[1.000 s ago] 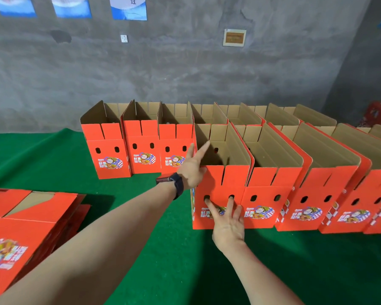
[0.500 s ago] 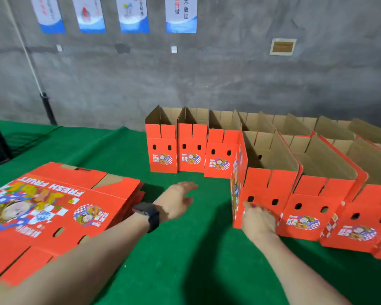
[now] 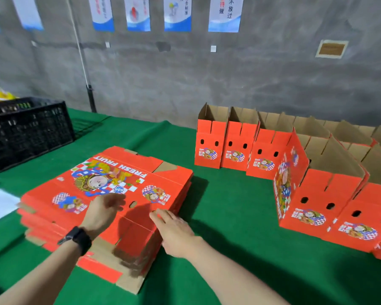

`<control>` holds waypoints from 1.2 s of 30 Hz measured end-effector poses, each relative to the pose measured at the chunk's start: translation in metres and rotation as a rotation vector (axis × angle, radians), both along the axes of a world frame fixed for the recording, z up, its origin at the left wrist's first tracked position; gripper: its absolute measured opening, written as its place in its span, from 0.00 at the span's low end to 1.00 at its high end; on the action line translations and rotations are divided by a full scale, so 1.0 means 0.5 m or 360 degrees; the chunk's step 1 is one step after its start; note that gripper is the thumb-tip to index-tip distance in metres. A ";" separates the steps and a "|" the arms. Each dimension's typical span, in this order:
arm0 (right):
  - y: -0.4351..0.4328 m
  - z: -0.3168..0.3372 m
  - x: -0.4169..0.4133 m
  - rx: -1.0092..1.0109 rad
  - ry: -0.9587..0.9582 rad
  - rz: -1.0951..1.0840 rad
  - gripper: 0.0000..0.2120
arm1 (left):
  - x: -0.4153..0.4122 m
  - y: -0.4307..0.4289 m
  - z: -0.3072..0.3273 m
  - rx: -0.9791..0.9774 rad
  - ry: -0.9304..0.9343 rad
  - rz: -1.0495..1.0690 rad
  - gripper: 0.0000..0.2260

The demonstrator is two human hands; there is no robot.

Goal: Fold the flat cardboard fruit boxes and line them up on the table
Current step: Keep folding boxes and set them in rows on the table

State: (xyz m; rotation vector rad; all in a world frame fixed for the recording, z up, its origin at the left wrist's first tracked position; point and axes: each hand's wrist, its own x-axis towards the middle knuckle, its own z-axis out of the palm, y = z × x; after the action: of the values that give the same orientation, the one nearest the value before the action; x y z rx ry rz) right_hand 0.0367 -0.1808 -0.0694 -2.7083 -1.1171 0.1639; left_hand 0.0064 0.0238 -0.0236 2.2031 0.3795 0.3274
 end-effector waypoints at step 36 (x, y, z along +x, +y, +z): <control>-0.434 0.246 -0.139 0.1470 -0.0346 -0.1124 0.23 | -0.137 -0.373 0.149 0.0280 -0.1068 -0.0799 0.26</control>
State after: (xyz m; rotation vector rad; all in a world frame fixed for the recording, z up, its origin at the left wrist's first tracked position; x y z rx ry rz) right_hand -0.0327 -0.3979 0.0537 -2.0847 -0.1072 -0.6072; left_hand -0.0620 -0.1629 0.0510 2.1127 -0.5747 0.7994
